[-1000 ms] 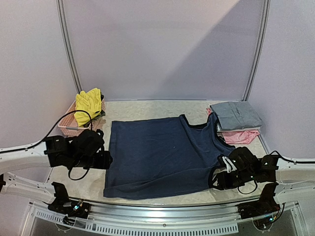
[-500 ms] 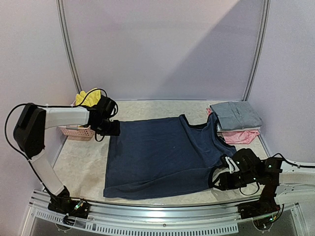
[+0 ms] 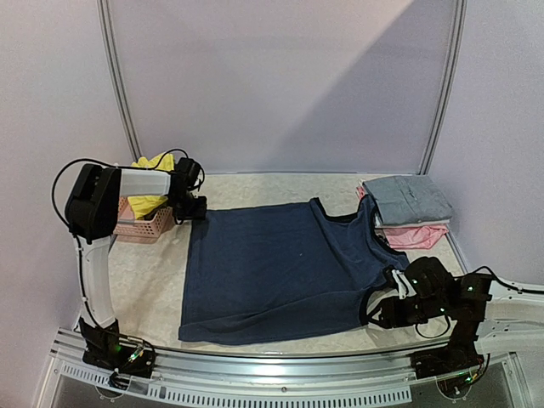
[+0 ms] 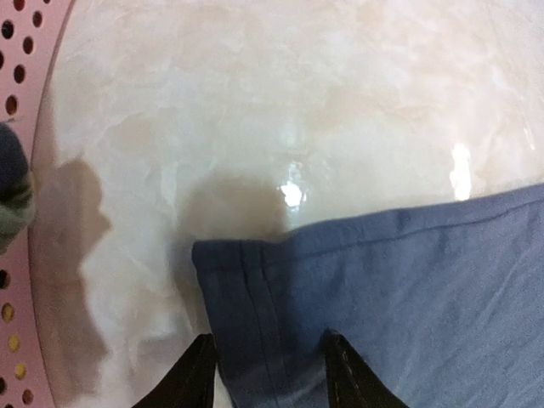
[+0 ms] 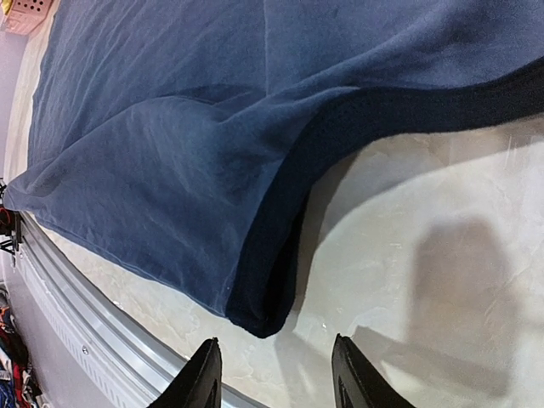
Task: Fold and stack the mixed laundry pile
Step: Adjust the flattened tank top at the center of the board.
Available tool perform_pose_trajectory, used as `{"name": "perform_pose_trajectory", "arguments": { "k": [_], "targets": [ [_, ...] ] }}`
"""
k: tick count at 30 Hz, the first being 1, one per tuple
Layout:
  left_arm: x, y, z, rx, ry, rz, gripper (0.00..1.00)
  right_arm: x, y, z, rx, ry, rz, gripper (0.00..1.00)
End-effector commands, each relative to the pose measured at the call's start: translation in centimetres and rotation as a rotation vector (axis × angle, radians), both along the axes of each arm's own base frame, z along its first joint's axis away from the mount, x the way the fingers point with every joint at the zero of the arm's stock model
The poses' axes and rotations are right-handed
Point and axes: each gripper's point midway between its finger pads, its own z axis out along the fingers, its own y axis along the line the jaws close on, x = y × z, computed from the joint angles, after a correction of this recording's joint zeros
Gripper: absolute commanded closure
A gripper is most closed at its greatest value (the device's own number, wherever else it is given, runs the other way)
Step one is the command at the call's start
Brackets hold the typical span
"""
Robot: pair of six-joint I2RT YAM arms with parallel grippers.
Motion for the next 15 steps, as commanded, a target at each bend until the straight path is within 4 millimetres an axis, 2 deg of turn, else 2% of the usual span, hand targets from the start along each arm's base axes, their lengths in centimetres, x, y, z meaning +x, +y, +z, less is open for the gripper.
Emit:
{"name": "perform_pose_trajectory", "arguments": {
  "k": [1, 4, 7, 9, 15],
  "targets": [
    [0.6, 0.6, -1.3, 0.017, 0.046, -0.008, 0.58, -0.2, -0.4, -0.3, -0.007, -0.001, -0.011, 0.55],
    [1.4, 0.5, -2.0, 0.016, 0.054, -0.013, 0.66, -0.2, -0.4, -0.2, 0.001, -0.006, -0.009, 0.55],
    [2.1, 0.4, -2.4, 0.019, 0.061, -0.014, 0.90, -0.2, -0.3, -0.1, 0.004, -0.008, -0.008, 0.55],
    [2.8, 0.2, -2.1, 0.014, 0.043, -0.012, 1.00, -0.2, -0.3, -0.1, 0.004, -0.008, -0.007, 0.55],
    [5.7, 0.5, -0.9, 0.008, -0.020, 0.011, 1.00, -0.2, -0.3, 0.0, 0.011, -0.012, -0.009, 0.55]
  ]
}}
